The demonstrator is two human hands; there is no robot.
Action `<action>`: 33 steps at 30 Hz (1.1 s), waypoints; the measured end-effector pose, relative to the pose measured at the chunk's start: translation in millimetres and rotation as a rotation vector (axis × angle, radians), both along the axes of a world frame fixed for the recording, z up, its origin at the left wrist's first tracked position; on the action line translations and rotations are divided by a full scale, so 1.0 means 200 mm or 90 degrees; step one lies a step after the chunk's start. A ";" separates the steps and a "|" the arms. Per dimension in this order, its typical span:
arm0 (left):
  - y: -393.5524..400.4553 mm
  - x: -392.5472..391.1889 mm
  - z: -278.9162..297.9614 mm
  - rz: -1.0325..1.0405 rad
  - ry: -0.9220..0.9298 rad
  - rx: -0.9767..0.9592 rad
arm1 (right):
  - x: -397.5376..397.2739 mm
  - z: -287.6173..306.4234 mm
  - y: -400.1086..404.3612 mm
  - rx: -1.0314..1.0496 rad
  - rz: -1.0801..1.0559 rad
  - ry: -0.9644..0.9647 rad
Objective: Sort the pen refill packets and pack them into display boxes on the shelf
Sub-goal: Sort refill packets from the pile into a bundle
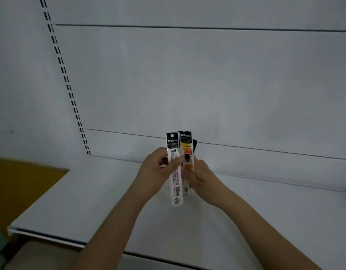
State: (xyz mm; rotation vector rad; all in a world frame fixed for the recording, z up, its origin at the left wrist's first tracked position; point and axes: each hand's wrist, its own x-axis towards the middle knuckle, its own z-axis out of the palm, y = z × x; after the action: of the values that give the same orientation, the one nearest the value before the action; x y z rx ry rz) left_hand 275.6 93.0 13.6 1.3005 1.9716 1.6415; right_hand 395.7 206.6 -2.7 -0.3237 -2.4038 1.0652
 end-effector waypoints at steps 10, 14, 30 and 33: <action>0.02 -0.02 -0.08 -0.069 0.024 -0.109 | 0.10 -0.13 0.08 -0.026 0.013 -0.108; 0.01 0.00 -0.06 -0.084 0.022 -0.091 | 0.10 -0.14 0.09 -0.039 0.005 -0.094; -0.02 0.01 -0.04 -0.109 -0.125 -0.109 | 0.09 -0.17 0.06 0.050 -0.005 -0.139; 0.00 0.02 -0.07 -0.160 -0.174 -0.126 | 0.07 -0.21 0.07 0.073 -0.009 -0.114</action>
State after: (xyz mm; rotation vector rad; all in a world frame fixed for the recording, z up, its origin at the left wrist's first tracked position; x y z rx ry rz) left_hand 279.4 93.4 0.5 1.1299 1.6851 1.3849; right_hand 410.2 220.3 -44.3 -0.4119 -2.6044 0.9227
